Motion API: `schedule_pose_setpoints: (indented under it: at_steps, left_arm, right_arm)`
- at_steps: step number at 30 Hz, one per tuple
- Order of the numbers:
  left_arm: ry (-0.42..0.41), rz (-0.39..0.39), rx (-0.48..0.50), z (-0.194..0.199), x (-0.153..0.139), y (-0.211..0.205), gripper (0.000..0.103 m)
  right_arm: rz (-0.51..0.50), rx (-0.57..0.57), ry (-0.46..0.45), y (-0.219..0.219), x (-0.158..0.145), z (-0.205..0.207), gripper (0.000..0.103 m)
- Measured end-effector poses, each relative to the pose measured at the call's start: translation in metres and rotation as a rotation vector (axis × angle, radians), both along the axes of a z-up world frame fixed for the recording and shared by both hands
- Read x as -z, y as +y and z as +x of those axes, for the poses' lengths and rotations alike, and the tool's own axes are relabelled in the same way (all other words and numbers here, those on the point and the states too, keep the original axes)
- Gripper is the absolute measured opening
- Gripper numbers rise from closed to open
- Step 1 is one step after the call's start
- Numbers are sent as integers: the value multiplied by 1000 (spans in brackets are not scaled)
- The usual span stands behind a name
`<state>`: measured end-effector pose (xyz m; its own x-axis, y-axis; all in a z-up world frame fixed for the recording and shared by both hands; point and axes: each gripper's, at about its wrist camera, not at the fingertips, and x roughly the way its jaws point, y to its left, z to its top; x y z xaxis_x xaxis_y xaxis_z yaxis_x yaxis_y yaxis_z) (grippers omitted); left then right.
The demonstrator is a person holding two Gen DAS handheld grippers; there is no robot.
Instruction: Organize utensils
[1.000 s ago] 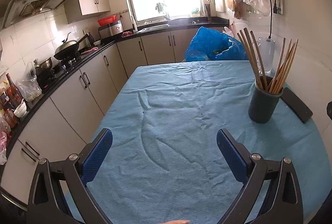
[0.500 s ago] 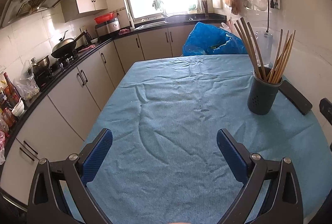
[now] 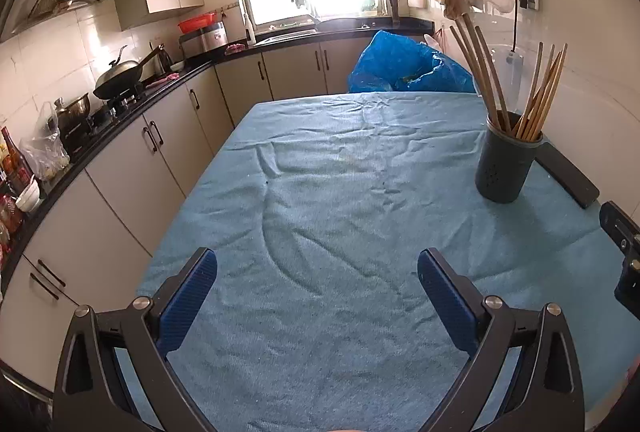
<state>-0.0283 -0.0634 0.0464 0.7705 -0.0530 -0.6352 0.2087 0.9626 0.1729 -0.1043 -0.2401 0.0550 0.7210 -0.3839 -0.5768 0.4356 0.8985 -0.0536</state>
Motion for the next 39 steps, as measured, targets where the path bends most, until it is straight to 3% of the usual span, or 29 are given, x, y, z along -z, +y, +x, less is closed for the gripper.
schedule_pose_setpoints:
  at_steps: [39]
  left_arm:
    - [50,19,19,-9,23,-6,100]
  right_arm:
    - [44,-8,77,0,33,3,103]
